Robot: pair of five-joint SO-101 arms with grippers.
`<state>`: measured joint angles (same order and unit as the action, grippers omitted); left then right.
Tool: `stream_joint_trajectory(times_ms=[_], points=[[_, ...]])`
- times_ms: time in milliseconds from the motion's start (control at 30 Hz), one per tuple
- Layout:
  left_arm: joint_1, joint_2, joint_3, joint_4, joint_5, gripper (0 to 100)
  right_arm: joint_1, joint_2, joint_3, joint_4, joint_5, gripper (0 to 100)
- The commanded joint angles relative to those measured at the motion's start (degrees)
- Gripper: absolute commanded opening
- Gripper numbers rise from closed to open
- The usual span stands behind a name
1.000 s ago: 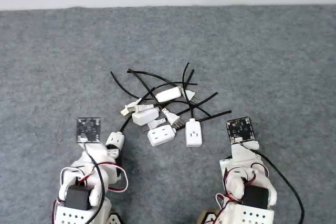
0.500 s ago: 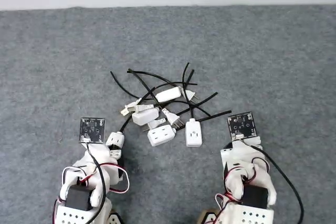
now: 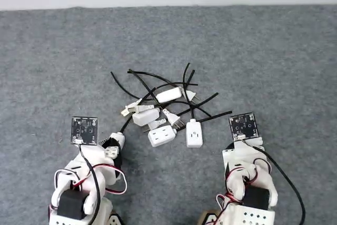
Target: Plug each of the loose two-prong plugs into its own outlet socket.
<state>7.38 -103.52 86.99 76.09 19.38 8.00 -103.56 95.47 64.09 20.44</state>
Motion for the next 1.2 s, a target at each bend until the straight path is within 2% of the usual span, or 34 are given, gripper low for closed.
stream_joint_trajectory(times_ms=[0,367,500,633,800,867,1000,1167], points=[[0.1,-0.8,-2.5,1.6,0.4,1,0.8,-0.3,1.0,0.0,-0.2,1.6],[0.4,-0.8,-9.0,2.8,-0.4,1,1.0,-0.3,1.0,0.0,-0.1,1.6],[-0.7,-0.8,-10.4,-2.3,-11.6,1,1.1,-0.3,1.0,0.0,-0.1,1.6],[-1.3,-0.7,-6.3,-7.7,-22.9,1,3.2,-0.3,1.0,-0.2,-0.1,1.6],[-6.2,0.4,-4.8,-6.1,-21.5,2,3.6,-0.3,1.0,-0.3,-0.1,1.6],[-7.4,3.4,-5.7,-4.4,-21.3,5,3.6,-0.3,1.0,-0.3,-0.1,1.6],[-9.9,14.2,-10.9,-3.6,-20.2,13,3.6,-0.3,1.0,-0.3,-0.1,1.6],[-10.4,31.2,-22.7,0.2,-15.0,14,3.7,-0.3,1.0,-0.2,-0.1,1.6]])
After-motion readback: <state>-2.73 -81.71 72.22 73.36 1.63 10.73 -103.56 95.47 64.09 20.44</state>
